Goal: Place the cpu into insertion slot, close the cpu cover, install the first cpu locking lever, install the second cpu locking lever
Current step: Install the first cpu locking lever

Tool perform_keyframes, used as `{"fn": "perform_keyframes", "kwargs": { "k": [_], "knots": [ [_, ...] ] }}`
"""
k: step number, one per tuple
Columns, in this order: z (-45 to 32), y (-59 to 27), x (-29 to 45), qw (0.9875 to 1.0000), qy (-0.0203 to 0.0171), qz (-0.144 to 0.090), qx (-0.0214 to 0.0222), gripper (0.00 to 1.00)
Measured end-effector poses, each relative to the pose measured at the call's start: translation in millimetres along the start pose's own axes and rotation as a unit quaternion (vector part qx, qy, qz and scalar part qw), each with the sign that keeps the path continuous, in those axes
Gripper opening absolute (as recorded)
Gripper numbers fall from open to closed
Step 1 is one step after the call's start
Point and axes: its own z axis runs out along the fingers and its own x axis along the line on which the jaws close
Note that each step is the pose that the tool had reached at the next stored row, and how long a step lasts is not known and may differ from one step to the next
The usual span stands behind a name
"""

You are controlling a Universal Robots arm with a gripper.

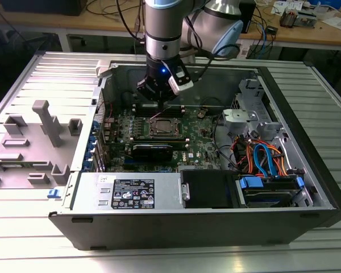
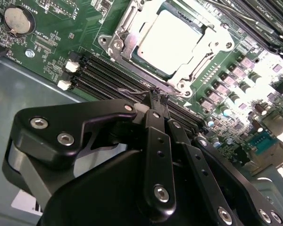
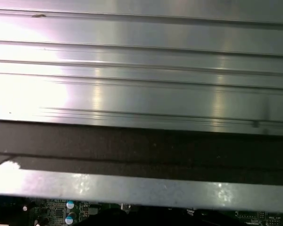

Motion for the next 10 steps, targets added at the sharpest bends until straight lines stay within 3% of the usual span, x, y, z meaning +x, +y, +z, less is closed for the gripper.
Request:
{"fn": "perform_keyframes", "kwargs": {
  "k": [10],
  "knots": [
    [7.1, 0.1, -9.4, 1.0, 0.0, 0.0, 0.0002, 0.11]
  ]
}}
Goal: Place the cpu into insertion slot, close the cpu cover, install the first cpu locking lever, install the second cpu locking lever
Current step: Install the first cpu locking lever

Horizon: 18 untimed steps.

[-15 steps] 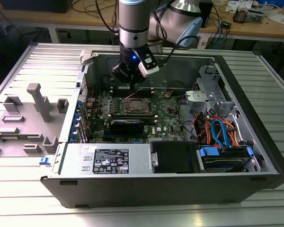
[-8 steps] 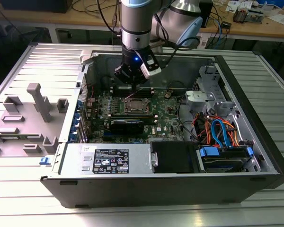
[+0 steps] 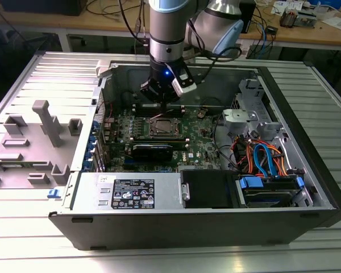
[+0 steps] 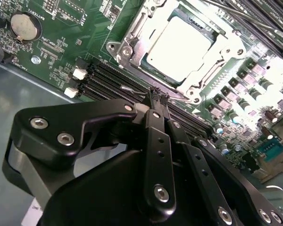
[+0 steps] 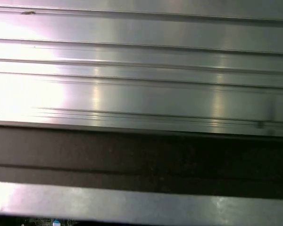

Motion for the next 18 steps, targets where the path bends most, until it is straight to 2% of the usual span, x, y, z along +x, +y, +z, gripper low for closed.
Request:
{"fn": "perform_keyframes", "kwargs": {
  "k": [13, 18],
  "knots": [
    [8.7, -0.5, -14.5, 1.0, 0.0, 0.0, 0.0012, 0.11],
    [11.1, -0.6, -15.0, 1.0, 0.0001, 0.0, 0.0013, 0.11]
  ]
}}
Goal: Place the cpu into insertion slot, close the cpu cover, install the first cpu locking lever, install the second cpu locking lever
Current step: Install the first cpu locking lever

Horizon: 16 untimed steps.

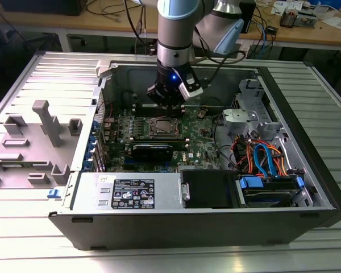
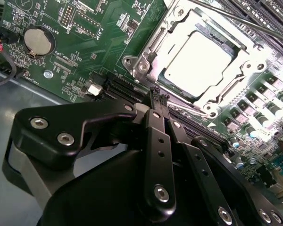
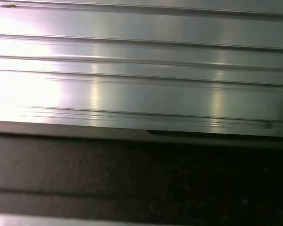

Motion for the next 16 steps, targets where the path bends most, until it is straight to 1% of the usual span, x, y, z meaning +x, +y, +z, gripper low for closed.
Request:
{"fn": "perform_keyframes", "kwargs": {
  "k": [8, 12, 13, 16],
  "knots": [
    [6.5, -0.2, 0.0, 1.0, 0.0, 0.0, 0.0, 0.11],
    [6.7, -0.2, -0.2, 1.0, 0.0, 0.0, 0.0, 0.11],
    [5.1, -0.1, -0.2, 1.0, -0.0001, 0.0, 0.0, 0.11],
    [4.8, -0.1, -0.4, 1.0, 0.0, 0.0, 0.0006, 0.11]
  ]
}}
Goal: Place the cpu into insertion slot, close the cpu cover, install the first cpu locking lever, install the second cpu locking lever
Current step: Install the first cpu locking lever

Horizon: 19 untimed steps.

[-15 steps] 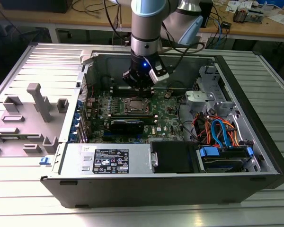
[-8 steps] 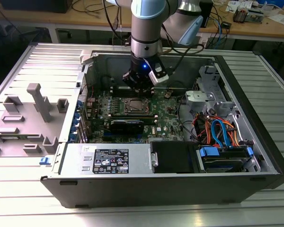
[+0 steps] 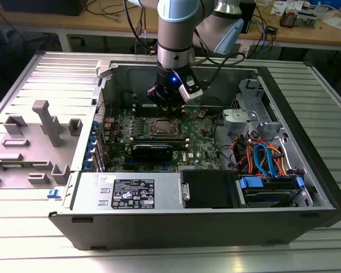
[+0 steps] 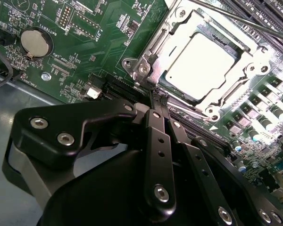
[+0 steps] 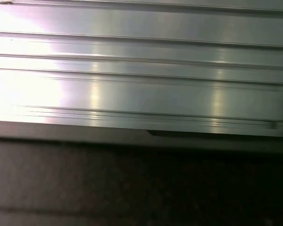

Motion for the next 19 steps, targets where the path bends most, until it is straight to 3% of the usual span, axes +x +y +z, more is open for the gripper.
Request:
{"fn": "perform_keyframes", "kwargs": {
  "k": [1, 3, 19],
  "knots": [
    [0.0, 0.0, 0.0, 1.0, 0.0, 0.0, 0.0001, 0.11],
    [0.0, 0.3, -2.1, 1.0, 0.0004, 0.0, 0.0068, 0.11],
    [0.0, 0.5, 1.3, 1.0, 0.0005, 0.0, 0.0072, 0.11]
  ]
}}
